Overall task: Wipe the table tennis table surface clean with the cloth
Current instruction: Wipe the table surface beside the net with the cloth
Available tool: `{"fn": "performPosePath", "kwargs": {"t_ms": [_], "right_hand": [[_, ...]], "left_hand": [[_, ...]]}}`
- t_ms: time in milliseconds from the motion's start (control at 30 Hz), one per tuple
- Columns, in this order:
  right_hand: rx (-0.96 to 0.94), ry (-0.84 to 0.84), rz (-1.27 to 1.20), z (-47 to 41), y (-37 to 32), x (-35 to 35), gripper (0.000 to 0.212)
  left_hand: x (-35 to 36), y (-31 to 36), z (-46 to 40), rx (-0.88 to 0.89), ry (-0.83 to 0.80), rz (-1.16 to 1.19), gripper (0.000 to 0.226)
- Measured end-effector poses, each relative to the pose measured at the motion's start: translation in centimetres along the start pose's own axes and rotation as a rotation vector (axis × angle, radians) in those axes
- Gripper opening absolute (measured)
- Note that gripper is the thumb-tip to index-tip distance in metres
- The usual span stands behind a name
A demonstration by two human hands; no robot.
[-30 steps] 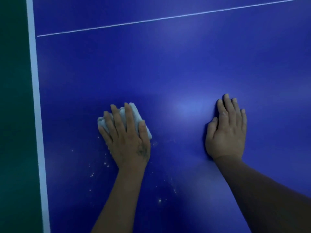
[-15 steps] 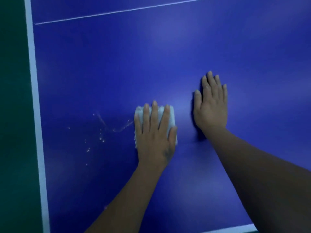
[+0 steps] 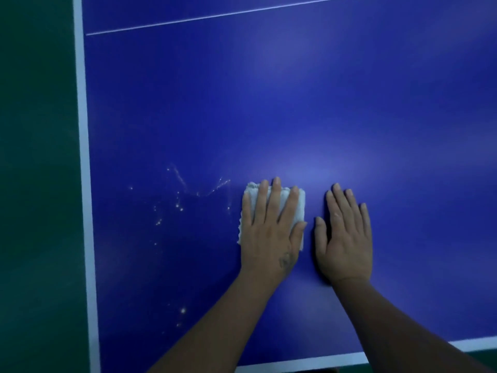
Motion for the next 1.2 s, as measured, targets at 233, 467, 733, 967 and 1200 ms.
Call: {"fn": "performPosePath", "kwargs": {"t_ms": [233,467,733,967,1200], "right_hand": [[0.003,0.024,-0.031,0.0,0.0,-0.2,0.052],[0.011,0.011,-0.018,0.0,0.1,0.1,0.053],[0.011,0.0,-0.017,0.0,0.2,0.3,0.055],[0.03,-0.019,-0.028,-0.1,0.2,0.3,0.056],[0.022,-0.019,-0.014,-0.1,0.3,0.3,0.055]], "left_hand": [[-1.5,-2.9,-9.1,0.061,0.052,-0.016,0.062],[-4.6,-12.1,-16.8,-0.203,0.106,0.015,0.064],[-1.1,-8.0,2.3,-0.411,0.038,0.05,0.061],[-1.6,-8.3,-4.0,-0.365,0.071,-0.002,0.061],[-0.6,-4.0,1.5,-0.183,0.0,-0.012,0.064]]}}
Point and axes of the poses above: each hand's wrist, its own z-axis away from the middle knuckle, its own x-axis out of the palm, y = z × x, the point moved 5 cm from there along -z, towards the middle knuckle, and after that the axes turned 4 degrees about -x, right-handed, at the moved point
